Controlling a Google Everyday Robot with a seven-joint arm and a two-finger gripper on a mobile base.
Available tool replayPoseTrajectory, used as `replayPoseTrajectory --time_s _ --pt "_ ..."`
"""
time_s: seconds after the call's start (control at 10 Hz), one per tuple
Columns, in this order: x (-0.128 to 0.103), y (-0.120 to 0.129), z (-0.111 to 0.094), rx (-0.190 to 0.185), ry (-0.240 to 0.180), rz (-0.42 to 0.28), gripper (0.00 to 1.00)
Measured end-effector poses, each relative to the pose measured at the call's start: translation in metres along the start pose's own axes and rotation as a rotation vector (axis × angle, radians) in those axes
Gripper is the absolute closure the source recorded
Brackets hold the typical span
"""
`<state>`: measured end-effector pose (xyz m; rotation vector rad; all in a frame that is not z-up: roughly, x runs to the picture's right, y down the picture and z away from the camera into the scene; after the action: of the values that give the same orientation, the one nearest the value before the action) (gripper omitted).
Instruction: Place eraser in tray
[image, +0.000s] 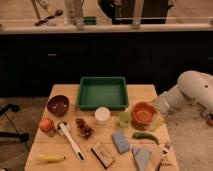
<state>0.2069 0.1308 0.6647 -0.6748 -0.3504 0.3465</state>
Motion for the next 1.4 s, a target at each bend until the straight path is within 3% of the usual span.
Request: replayPoseTrajectory --time_s 0.2,0.9,1.0,1.3,1.4 --pt "-0.007 0.006 0.003 -0.022 -0.030 0.011 0.20" --pt "-0.007 0.007 0.007 -0.009 -0.015 0.028 0.20" --pt "-0.009 0.009 0.013 0.001 -0.004 0.053 0.20" --pt "-0.023 0.020 0.062 0.036 0.039 0.141 0.20" --pt "-0.027 0.023 0.070 0.040 0.048 0.153 0.20"
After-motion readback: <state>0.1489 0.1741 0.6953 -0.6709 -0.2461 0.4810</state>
